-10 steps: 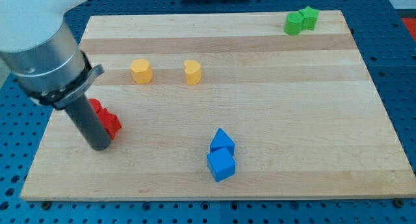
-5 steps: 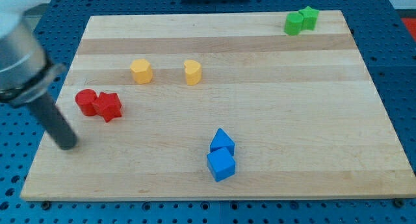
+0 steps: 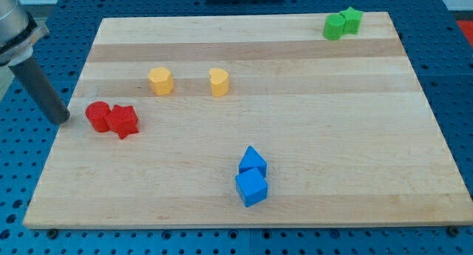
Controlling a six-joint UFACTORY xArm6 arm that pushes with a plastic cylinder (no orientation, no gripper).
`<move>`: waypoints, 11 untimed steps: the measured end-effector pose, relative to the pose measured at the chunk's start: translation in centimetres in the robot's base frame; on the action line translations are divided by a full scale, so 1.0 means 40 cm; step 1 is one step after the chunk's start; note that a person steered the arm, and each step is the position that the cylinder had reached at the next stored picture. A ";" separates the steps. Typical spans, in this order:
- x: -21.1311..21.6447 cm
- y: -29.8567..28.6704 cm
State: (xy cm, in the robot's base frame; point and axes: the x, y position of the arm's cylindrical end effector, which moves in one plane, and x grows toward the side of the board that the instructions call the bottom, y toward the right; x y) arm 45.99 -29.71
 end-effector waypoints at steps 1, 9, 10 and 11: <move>0.017 0.076; 0.075 0.410; 0.013 0.493; 0.002 0.487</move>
